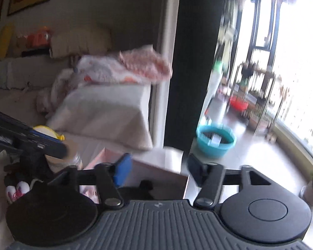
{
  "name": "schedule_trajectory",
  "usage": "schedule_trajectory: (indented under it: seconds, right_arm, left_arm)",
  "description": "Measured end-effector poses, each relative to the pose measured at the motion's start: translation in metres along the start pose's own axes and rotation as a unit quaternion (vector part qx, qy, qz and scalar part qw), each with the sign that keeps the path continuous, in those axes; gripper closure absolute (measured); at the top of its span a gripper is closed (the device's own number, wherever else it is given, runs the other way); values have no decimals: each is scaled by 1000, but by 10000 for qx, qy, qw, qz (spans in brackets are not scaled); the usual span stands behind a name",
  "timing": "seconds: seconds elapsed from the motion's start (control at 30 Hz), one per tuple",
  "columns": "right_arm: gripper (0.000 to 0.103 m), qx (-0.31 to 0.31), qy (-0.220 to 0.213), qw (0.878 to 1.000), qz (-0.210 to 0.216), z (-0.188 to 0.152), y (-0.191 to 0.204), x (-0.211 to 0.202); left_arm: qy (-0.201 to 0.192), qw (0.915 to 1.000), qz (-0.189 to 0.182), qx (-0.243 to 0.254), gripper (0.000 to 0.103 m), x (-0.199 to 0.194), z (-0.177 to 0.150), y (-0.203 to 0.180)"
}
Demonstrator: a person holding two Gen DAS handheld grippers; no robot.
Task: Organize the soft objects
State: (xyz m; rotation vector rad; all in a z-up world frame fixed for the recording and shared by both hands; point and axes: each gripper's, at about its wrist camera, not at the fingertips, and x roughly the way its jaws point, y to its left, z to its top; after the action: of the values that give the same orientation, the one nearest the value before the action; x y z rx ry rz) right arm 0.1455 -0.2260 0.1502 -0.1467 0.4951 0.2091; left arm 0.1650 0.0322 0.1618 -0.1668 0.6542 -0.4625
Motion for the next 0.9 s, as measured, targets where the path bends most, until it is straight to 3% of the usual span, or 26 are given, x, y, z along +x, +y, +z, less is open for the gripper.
schedule_trajectory:
  seconds: [0.13,0.2,0.3,0.4,0.53,0.67,0.9]
  right_arm:
    - [29,-143,-588,9981,96,-17,20,-26]
    - [29,-454,-464,9950,760,-27,41,-32]
    - [29,-939,-65,9804,1730,-42,86,-31]
    - [29,-1237,234,9673,2202,-57,129,-22]
    - [29,-1590,503,9577,2345,-67,173,1]
    - [29,-2023,748,9510,2217,-71,197,22]
    - [29,-1658,1233,9522,2248,-71,199,46]
  left_arm:
    - [-189,9966,581,-550,81,-49,-34,43]
    - [-282,9929,818,-820,81,-66,-51,62]
    - [-272,9881,1250,-850,81,-84,-81,77]
    - [-213,9880,1207,-943,81,-93,-105,86]
    - [-61,9884,1065,-1084,81,-97,-129,93]
    - [111,9892,855,-1188,81,-98,-151,97]
    - [134,9867,735,-1446,81,-94,-168,108]
